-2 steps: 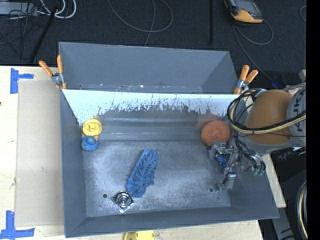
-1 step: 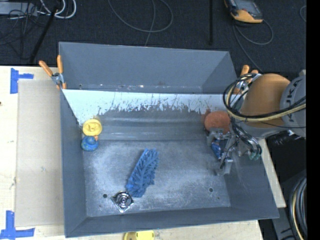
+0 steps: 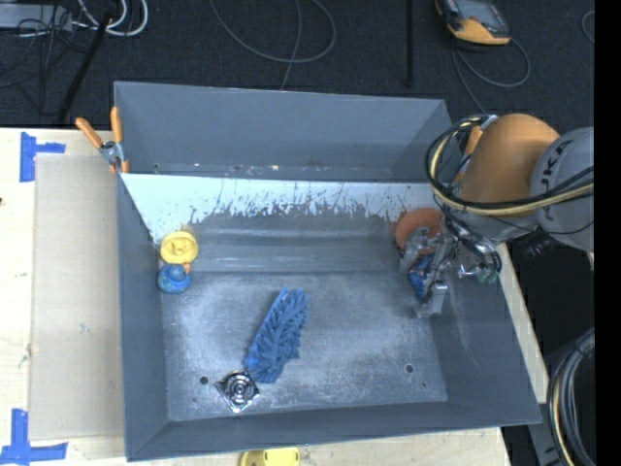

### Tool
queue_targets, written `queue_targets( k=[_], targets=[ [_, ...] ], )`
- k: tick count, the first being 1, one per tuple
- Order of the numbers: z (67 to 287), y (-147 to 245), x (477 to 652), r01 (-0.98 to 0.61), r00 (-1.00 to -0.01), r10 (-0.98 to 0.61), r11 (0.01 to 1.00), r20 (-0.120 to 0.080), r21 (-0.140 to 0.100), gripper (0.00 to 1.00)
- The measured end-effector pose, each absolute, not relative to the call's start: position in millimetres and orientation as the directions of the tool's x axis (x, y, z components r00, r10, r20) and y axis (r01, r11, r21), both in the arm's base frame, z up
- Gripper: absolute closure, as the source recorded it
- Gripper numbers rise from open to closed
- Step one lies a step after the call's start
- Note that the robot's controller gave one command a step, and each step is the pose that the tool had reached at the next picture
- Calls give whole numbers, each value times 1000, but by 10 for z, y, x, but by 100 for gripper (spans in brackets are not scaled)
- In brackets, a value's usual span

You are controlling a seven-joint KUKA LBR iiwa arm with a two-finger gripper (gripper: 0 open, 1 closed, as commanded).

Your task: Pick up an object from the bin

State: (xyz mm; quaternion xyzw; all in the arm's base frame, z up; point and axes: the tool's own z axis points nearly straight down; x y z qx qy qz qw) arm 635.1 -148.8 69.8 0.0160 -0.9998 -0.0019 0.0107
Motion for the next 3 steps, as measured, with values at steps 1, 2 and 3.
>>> queue_targets(
  k=[1, 2, 3],
  targets=[
    [758, -925, 6215, -61, -998, -61, 998, -5, -7, 0],
    [695, -578, 6088, -110, -994, -110, 994, 1, 3, 0],
    [711, -224, 6137, -147, -989, -147, 989, 0, -1, 0]
  ],
)
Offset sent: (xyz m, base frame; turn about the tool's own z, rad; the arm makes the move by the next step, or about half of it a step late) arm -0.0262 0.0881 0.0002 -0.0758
